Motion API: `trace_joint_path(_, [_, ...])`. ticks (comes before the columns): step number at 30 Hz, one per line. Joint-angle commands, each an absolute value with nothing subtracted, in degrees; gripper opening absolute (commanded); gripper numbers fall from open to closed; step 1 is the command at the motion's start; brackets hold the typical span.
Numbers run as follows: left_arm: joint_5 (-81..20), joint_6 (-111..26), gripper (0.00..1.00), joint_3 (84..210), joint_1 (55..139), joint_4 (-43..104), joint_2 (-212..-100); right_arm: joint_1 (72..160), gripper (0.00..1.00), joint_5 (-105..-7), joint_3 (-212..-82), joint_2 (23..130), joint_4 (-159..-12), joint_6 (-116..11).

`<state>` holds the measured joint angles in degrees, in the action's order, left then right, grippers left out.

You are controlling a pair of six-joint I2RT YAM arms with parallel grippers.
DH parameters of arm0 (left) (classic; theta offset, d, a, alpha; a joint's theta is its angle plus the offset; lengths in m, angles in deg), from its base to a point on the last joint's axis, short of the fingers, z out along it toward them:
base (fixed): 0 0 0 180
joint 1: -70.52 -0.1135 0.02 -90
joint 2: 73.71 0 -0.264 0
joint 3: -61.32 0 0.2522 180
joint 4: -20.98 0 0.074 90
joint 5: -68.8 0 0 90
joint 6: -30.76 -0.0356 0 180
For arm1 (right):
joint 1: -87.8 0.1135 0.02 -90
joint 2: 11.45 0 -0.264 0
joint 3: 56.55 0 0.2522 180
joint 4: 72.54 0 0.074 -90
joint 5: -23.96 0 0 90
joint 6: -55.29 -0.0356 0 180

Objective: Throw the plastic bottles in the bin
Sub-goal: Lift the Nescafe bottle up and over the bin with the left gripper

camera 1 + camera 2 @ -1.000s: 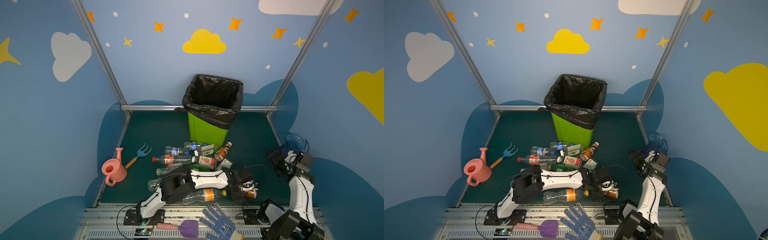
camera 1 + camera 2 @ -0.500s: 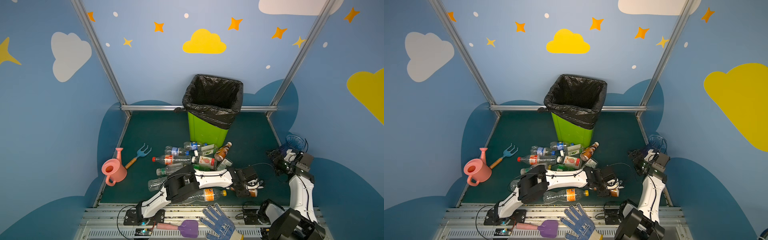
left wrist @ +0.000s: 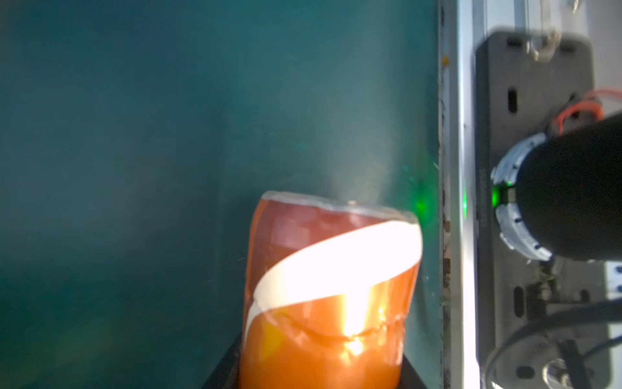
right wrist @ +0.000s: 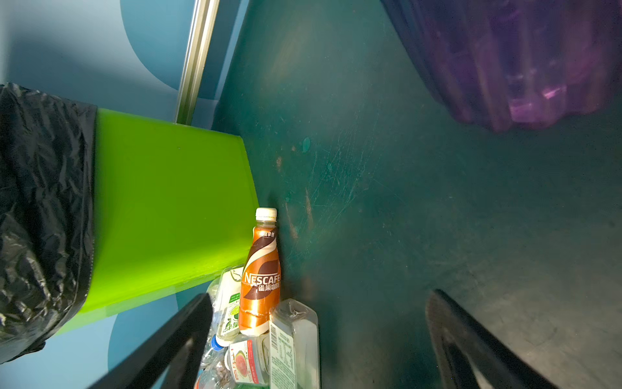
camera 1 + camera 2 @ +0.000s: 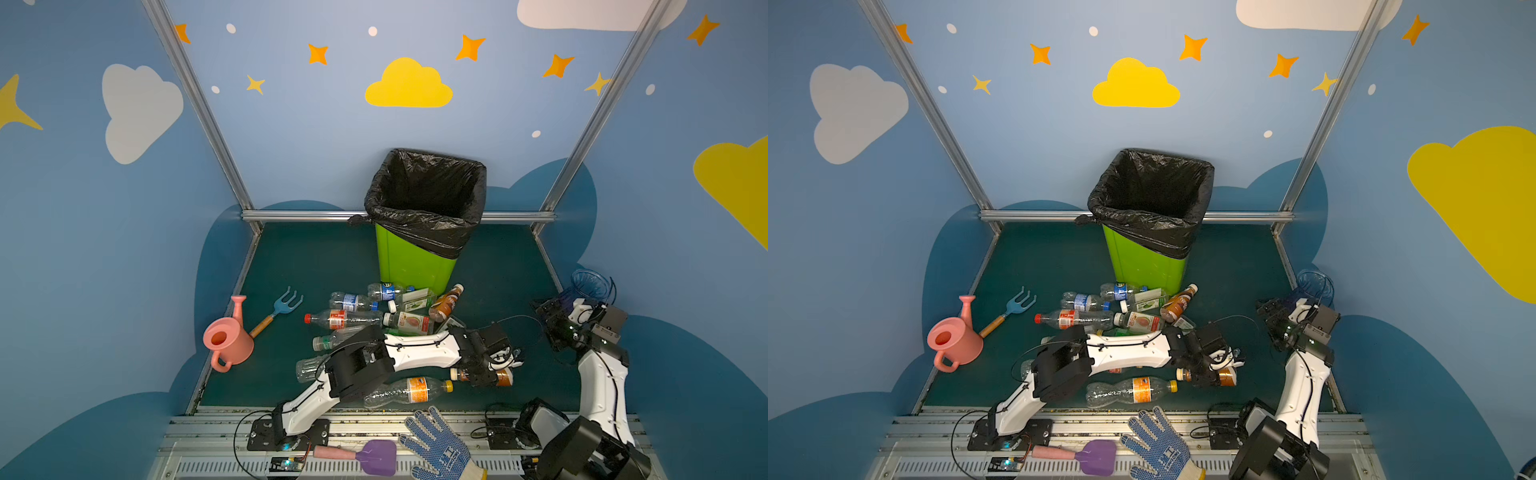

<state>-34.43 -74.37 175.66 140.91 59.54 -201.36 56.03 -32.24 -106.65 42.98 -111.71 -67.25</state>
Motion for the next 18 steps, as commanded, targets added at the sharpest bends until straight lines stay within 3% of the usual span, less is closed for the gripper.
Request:
trace_joint_path(1, [-34.7, -69.1, 0.47, 175.6, 139.4, 58.0, -195.2, 56.2, 0.98, -31.1, -108.5, 42.2, -110.5, -67.8])
trace_joint_path(10, [-22.5, -62.8, 0.46, 168.6, 135.3, 49.2, -180.5, 56.7, 0.98, -27.8, -110.1, 43.4, -106.9, -69.0])
trace_joint_path(18, [-8.9, -73.1, 0.47, 166.6, 131.0, 43.9, -157.9, 65.7, 0.98, -30.9, -114.2, 47.4, -104.8, -68.6])
